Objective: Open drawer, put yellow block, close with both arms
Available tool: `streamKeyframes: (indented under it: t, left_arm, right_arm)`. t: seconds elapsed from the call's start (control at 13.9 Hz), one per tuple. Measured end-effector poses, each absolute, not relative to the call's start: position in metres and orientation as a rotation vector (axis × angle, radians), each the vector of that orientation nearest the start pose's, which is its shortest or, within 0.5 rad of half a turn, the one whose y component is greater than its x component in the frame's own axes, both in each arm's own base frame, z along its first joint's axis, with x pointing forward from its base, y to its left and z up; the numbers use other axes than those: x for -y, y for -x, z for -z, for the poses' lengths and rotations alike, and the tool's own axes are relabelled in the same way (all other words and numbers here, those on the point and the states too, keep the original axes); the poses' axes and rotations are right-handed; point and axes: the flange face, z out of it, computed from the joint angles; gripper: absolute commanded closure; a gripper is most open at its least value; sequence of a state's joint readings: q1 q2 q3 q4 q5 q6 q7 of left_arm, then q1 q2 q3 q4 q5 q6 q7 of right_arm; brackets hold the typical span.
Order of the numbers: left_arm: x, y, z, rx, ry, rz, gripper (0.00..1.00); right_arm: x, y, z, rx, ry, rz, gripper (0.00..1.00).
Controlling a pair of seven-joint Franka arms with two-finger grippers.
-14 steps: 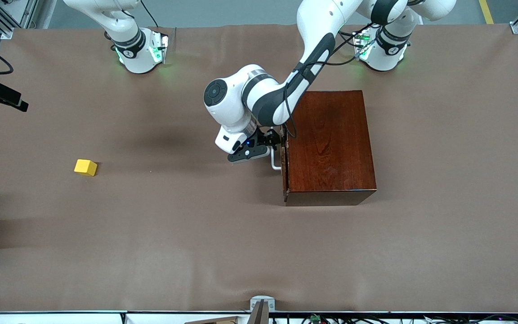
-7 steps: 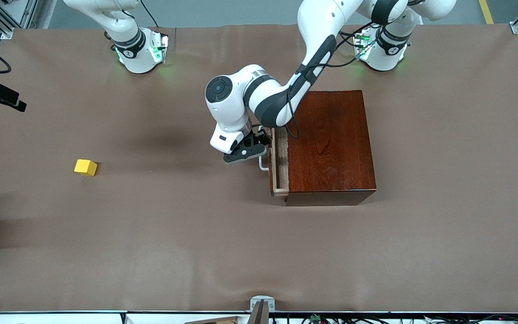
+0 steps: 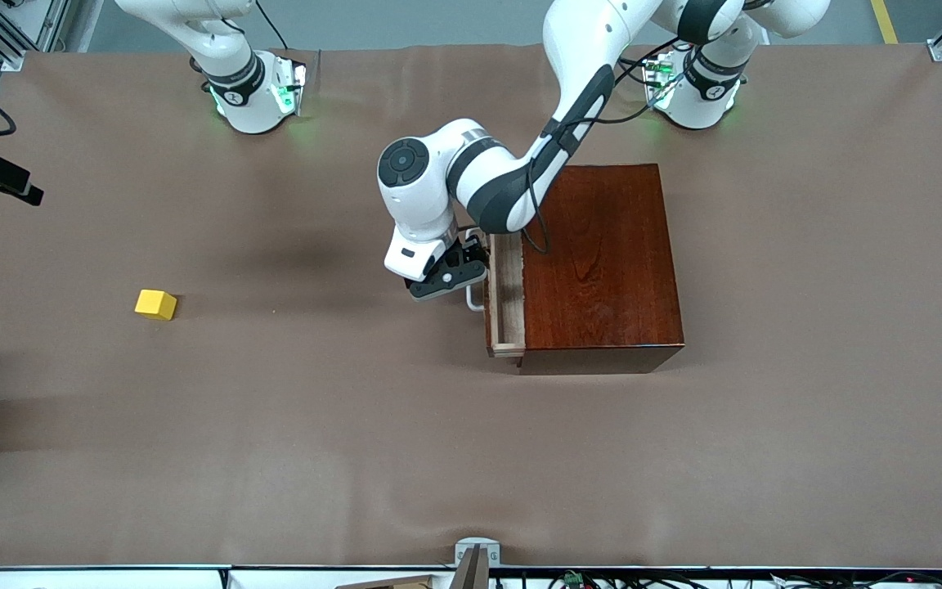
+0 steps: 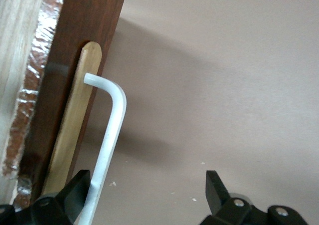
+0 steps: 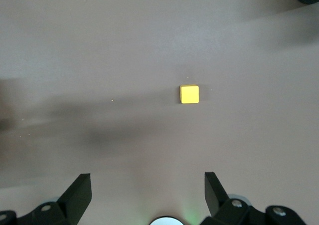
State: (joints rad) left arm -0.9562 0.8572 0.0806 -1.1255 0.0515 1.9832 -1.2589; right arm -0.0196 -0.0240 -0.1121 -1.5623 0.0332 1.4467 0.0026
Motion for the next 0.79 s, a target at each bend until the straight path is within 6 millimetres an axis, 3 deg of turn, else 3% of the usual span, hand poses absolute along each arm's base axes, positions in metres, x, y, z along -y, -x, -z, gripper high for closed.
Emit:
streamKeyframes:
  t: [0.22, 0.5, 0.79]
  left_arm:
    - [0.603, -0.478, -0.295, 0.579, 3.069, 0.169, 0.00]
    - [0.615, -0.476, -0.300, 0.658, 3.149, 0.198, 0.00]
    - [0.617, -0.477, -0.301, 0.694, 3.172, 0.199, 0.00]
  right_arm:
    - [0.069, -0.543, -0.609, -0.210, 3.091, -0.189, 0.00]
    - [0.095, -0.563, -0.568, -0.280, 3.084, -0.260, 0.00]
    - [0.104, -0.572, -0.546, -0.304, 3.079, -0.303, 0.00]
